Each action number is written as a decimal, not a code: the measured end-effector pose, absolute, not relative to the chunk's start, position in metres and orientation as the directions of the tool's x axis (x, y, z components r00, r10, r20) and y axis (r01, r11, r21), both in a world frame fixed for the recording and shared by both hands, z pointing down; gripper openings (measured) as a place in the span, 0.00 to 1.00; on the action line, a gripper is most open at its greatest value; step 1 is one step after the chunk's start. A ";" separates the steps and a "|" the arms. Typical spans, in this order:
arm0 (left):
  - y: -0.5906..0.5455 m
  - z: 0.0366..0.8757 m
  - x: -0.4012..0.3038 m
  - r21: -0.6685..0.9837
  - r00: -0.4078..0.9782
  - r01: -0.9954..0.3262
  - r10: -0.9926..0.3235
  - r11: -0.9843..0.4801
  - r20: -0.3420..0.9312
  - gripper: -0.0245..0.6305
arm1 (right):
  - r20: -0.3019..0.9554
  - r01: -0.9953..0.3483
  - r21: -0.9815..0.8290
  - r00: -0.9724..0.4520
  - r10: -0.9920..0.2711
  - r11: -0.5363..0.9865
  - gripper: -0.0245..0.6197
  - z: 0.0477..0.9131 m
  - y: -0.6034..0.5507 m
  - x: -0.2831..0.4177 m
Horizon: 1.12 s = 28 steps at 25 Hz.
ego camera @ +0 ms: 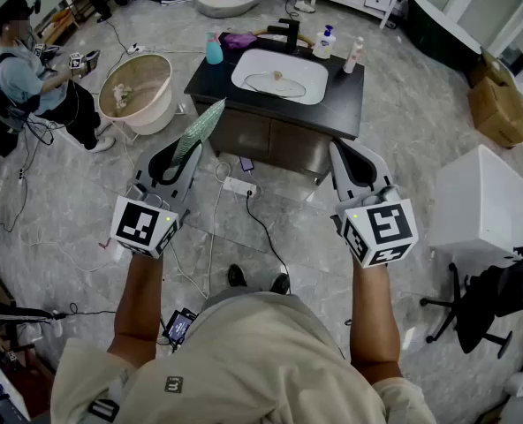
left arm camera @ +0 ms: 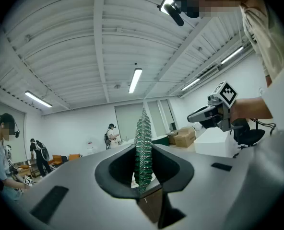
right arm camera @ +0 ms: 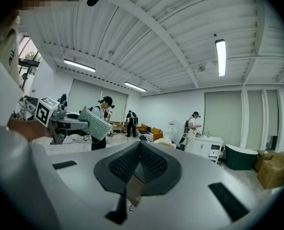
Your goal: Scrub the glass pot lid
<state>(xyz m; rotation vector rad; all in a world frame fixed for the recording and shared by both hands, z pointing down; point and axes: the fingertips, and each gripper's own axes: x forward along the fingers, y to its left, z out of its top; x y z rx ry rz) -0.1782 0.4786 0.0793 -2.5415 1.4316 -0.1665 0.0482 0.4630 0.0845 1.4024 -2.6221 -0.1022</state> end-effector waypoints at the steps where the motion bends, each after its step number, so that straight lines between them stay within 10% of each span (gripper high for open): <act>1: 0.479 0.080 -0.181 -0.243 0.519 -0.830 -0.855 -0.501 -0.010 0.17 | 0.113 -0.820 0.139 -0.544 -0.831 0.556 0.07 0.085 0.464 0.046; 28: 0.449 0.113 -0.247 -0.176 0.587 -0.799 -0.809 -0.575 -0.028 0.17 | 0.138 -0.875 0.067 -0.467 -0.873 0.479 0.08 0.111 0.453 -0.009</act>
